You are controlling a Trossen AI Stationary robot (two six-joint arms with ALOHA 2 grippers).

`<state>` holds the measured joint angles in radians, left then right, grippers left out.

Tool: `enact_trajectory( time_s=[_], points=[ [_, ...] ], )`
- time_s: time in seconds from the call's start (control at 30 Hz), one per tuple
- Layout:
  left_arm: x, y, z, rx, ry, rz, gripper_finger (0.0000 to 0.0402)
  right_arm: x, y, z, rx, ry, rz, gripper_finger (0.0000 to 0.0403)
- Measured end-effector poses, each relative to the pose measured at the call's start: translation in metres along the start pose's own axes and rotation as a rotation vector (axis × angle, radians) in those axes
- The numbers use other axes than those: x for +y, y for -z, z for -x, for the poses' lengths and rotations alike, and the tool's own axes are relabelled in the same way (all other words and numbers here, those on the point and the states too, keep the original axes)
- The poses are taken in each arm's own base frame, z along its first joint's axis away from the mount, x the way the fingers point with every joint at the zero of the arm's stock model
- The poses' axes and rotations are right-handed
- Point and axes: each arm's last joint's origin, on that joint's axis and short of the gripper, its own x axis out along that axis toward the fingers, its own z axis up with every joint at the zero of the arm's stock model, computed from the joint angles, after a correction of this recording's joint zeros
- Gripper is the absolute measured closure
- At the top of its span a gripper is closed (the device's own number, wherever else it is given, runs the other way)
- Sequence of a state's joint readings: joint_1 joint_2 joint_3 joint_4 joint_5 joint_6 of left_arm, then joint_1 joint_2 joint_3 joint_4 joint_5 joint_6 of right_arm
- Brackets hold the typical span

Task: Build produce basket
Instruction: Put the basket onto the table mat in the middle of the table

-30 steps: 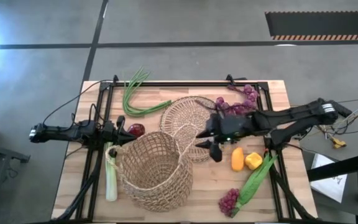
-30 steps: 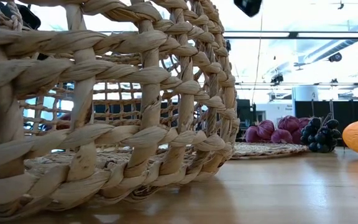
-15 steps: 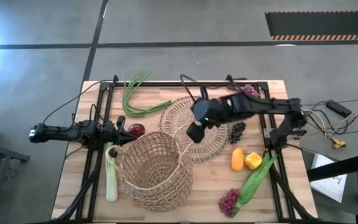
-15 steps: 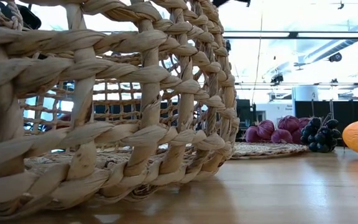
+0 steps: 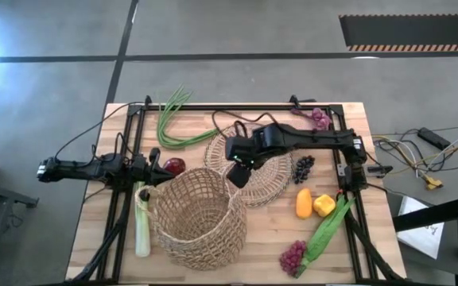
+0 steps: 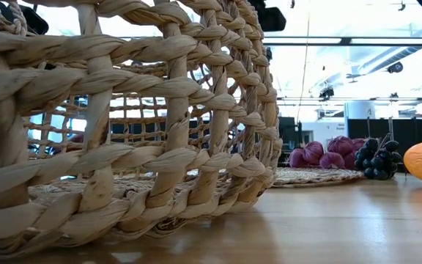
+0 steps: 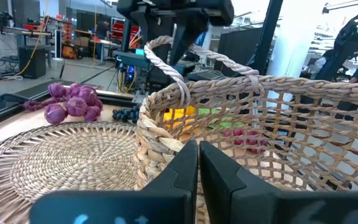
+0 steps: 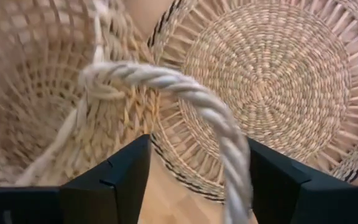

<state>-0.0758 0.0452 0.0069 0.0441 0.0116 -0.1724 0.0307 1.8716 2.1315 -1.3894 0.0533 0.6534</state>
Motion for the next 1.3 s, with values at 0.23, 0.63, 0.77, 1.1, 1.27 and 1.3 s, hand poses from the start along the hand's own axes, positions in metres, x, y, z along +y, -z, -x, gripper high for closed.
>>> enact_trajectory(
  time_s=[0.23, 0.63, 0.77, 1.1, 1.27, 1.3],
  points=[
    [0.0, 0.0, 0.0, 0.0, 0.0, 0.0, 0.0402, -0.001, -0.001, -0.001, -0.014, 0.038, 0.071, 0.0279],
    [0.0, 0.0, 0.0, 0.006, -0.001, 0.0, 0.0402, -0.021, 0.009, 0.08, -0.292, 0.097, 0.164, 0.0379],
    [0.0, 0.001, 0.0, 0.007, -0.001, 0.0, 0.0402, -0.025, 0.01, 0.12, -0.447, 0.058, 0.198, 0.0379],
    [0.0, 0.001, 0.0, 0.007, -0.001, 0.0, 0.0402, -0.062, -0.008, 0.162, -0.678, 0.085, 0.225, 0.038],
    [0.0, 0.001, 0.0, 0.007, -0.001, 0.0, 0.0402, -0.092, -0.03, 0.152, -0.653, 0.148, 0.188, 0.038],
    [0.0, 0.001, 0.0, 0.007, -0.001, 0.0, 0.0402, -0.097, -0.034, 0.15, -0.64, 0.127, 0.175, 0.038]
  ],
)
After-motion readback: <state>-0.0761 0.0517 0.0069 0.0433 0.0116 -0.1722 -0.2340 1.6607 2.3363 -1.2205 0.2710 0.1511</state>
